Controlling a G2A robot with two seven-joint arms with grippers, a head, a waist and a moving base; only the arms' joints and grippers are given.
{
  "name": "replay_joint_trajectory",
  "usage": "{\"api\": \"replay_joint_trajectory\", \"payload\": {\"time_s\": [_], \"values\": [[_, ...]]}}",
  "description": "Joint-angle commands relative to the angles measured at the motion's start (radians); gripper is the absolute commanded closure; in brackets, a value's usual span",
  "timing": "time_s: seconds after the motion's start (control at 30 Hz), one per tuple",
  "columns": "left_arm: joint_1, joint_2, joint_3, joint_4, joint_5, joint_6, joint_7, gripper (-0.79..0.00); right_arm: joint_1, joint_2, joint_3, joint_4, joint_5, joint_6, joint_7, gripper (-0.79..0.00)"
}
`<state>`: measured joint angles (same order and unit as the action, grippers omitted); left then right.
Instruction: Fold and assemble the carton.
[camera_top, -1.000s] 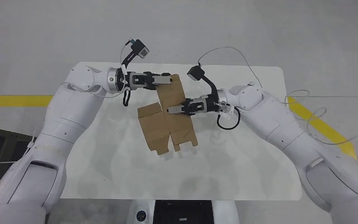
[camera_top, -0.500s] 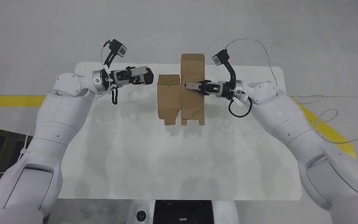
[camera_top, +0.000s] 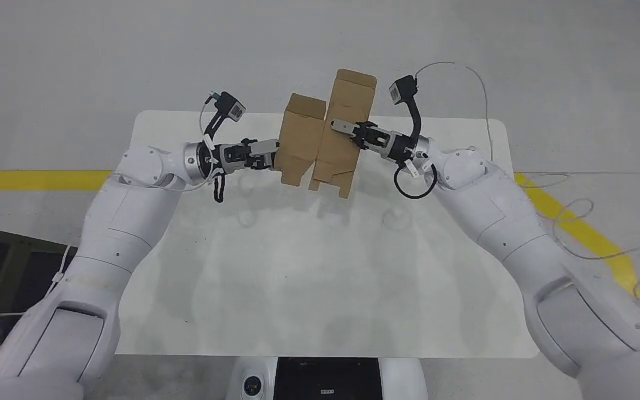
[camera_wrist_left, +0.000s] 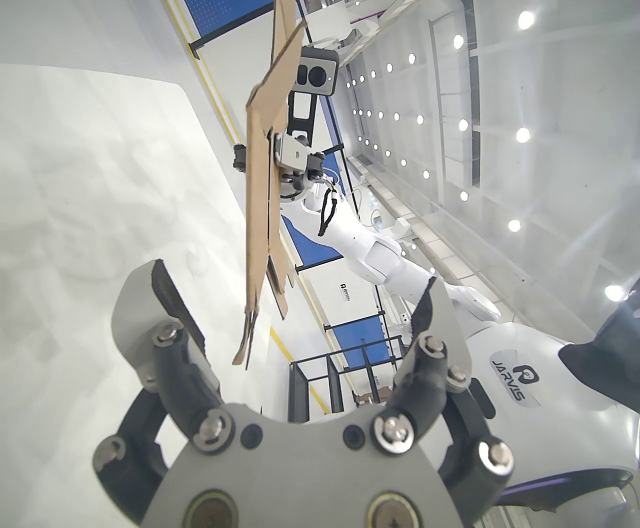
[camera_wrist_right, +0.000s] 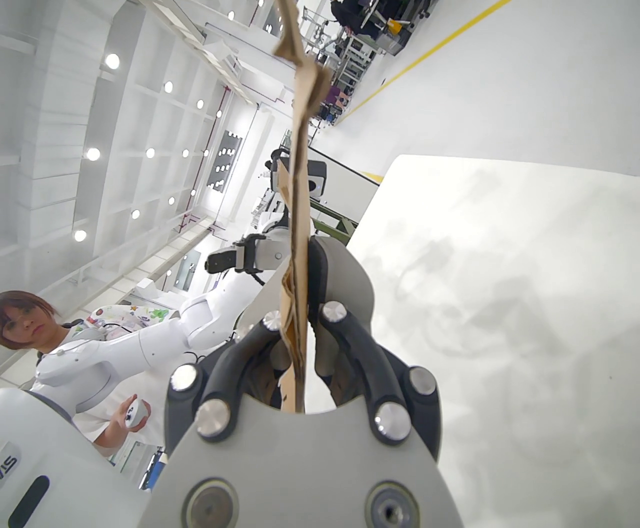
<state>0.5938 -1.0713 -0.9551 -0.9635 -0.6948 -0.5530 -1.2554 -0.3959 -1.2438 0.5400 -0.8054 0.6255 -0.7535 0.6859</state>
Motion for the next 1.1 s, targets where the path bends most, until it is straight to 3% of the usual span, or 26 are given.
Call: {"api": "replay_joint_trajectory", "payload": {"time_s": [0.0, 0.07, 0.13, 0.17, 0.2, 0.23, 0.7, 0.73, 0.77, 0.8, 1.07], "values": [[0.004, -0.004, 0.003, 0.004, -0.007, 0.011, 0.004, -0.785, -0.006, -0.002, 0.011, -0.006, -0.012, 0.003, -0.008, 0.000], [0.006, -0.007, 0.003, 0.004, -0.018, 0.017, 0.002, -0.785, -0.012, -0.003, 0.022, -0.007, -0.029, 0.006, -0.020, 0.000], [0.008, -0.010, 0.001, 0.006, -0.028, 0.022, 0.001, -0.372, -0.017, -0.004, 0.033, -0.010, -0.046, 0.008, -0.032, 0.000], [0.009, -0.011, 0.000, 0.008, -0.029, 0.025, 0.002, -0.277, -0.019, -0.004, 0.038, -0.011, -0.054, 0.010, -0.037, 0.000], [0.010, -0.012, -0.001, 0.009, -0.031, 0.027, 0.002, -0.083, -0.022, -0.005, 0.044, -0.014, -0.061, 0.011, -0.039, 0.000], [0.010, -0.013, -0.002, 0.011, -0.031, 0.030, 0.004, 0.000, -0.024, -0.005, 0.050, -0.015, -0.067, 0.012, -0.041, 0.000], [0.018, -0.029, -0.009, 0.027, -0.034, 0.066, 0.014, 0.000, -0.059, -0.008, 0.126, -0.029, -0.111, 0.027, -0.027, -0.025], [0.019, -0.030, -0.011, 0.028, -0.035, 0.068, 0.015, 0.000, -0.061, -0.008, 0.131, -0.031, -0.115, 0.028, -0.026, -0.314], [0.018, -0.031, -0.013, 0.030, -0.035, 0.070, 0.016, 0.000, -0.063, -0.008, 0.136, -0.033, -0.117, 0.029, -0.025, -0.720], [0.018, -0.032, -0.015, 0.033, -0.036, 0.072, 0.017, 0.000, -0.065, -0.008, 0.141, -0.035, -0.119, 0.031, -0.023, -0.785], [-0.002, -0.025, -0.050, 0.067, -0.026, 0.149, -0.027, 0.000, -0.078, -0.003, 0.192, -0.033, -0.104, -0.019, 0.062, -0.785]]}}
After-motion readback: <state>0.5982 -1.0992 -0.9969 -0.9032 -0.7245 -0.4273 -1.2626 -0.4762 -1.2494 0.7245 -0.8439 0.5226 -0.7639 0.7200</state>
